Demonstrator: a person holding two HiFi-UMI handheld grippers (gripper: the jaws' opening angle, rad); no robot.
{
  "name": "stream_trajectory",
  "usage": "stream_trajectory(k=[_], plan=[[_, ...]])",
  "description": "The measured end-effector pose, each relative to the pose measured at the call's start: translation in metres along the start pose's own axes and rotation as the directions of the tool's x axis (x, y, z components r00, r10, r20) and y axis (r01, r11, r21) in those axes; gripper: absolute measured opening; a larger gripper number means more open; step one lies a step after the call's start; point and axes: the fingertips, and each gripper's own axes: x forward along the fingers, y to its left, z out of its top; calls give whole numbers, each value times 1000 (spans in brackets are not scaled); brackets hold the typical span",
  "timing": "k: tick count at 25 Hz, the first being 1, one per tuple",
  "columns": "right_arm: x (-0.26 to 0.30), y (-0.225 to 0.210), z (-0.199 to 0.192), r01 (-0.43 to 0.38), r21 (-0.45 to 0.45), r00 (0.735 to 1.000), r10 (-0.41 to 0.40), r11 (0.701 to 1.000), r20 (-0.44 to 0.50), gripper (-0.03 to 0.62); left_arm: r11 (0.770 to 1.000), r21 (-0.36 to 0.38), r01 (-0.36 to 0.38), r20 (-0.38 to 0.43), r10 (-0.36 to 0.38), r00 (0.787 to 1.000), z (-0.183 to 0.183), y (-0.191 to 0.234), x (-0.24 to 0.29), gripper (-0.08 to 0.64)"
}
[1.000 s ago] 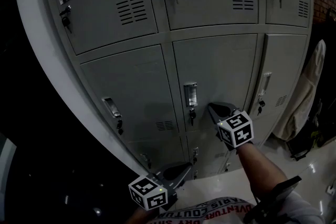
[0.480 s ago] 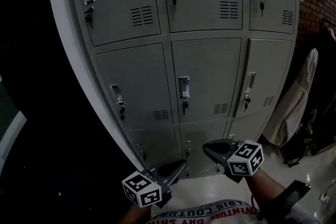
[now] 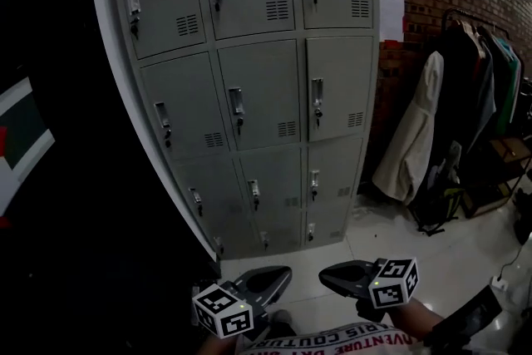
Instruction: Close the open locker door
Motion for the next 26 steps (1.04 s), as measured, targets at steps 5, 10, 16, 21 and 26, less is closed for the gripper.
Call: stream_trajectory(k=[5,10,16,21,26], plan=[[-64,69,-45,-7,34,1000,7,999,15,-3,1000,16,25,-32,-24,999,-40,-97,-19,5],[-90,117,-54,-25,-3,999,25,1000,37,-3,998,57,7,-40,-5,999,-46,-146,-35,5],[-105,139,-61,-27,-33,998,29,999,57,-3,998,67,-14,-24,16,1000,-48,-172,-46,5],[-110,149,-61,-30,-47,997,33,998,69,-3,997,77,-21,-31,23,999,-51,-186,-54,5],[-114,157,-65,-33,-56,997,37,998,71,-3,998,61,-22,-15,23,1000,-51,-195,-60,5]])
